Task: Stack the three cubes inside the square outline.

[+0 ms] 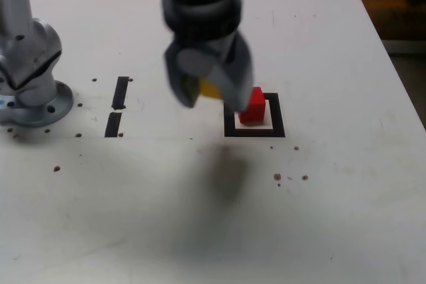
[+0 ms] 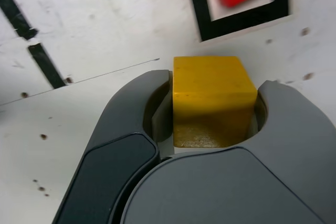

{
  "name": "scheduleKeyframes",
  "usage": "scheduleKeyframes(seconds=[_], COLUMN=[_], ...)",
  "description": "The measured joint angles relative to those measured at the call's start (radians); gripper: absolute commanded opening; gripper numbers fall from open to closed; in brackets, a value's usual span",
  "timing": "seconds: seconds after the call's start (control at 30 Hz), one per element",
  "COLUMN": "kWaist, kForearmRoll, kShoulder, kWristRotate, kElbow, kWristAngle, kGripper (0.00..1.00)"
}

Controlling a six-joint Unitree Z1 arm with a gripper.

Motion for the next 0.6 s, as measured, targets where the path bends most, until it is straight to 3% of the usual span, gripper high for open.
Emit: scheduleKeyframes(seconds=[0.27, 0.6], kWaist=[0.118, 0.202], kForearmRoll=[0.053, 0.064], kShoulder=[0.061, 0.113], kWristRotate=[0.034, 0.042], kElbow=[-0.114, -0.139], kWristAngle=[-0.004, -0.016], kGripper=[0.19, 0.22])
